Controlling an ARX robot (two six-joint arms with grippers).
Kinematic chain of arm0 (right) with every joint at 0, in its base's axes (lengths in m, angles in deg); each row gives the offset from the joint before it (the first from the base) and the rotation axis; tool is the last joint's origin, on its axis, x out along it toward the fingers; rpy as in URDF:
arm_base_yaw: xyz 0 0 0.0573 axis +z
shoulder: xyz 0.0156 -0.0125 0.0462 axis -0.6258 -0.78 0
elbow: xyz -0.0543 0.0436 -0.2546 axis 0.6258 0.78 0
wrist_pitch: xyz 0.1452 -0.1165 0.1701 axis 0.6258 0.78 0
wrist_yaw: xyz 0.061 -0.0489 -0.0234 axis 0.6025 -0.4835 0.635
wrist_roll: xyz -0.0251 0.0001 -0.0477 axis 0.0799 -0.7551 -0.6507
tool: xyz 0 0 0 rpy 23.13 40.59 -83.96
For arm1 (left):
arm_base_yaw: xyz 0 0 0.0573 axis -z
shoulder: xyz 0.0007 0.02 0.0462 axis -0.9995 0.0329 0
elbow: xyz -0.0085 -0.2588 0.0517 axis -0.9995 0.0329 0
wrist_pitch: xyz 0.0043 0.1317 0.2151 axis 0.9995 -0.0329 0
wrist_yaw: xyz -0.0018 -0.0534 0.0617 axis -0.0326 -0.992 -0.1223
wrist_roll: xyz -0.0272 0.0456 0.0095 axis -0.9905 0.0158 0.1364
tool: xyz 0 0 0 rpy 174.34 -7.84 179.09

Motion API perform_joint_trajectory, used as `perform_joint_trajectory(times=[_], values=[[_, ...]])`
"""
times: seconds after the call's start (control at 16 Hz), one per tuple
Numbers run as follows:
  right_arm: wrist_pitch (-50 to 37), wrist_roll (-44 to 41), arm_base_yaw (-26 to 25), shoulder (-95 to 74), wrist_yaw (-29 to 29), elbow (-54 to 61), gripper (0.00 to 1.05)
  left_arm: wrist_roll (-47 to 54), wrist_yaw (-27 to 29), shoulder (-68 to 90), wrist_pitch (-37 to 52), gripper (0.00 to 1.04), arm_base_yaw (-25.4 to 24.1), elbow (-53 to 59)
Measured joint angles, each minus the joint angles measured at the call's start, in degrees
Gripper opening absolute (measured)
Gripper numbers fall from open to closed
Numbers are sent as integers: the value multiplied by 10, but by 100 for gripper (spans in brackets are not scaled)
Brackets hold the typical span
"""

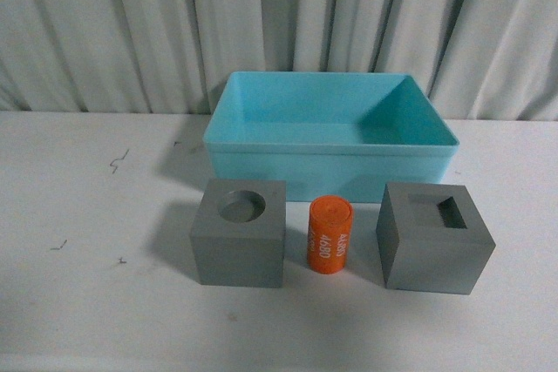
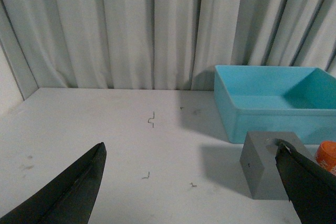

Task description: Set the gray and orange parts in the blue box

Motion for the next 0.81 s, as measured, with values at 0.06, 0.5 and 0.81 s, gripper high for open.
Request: perform_joint_trajectory(times=[0.06,0.5,0.81], values=[[-2,-13,-1,-64,10,-25,98,0,0,0,0,98,0,0],[-150,9,93,-299,-94,-54,98,0,0,0,0,98,0,0],[-238,144,194,-431,-230,-99,98,0,0,0,0,98,0,0]])
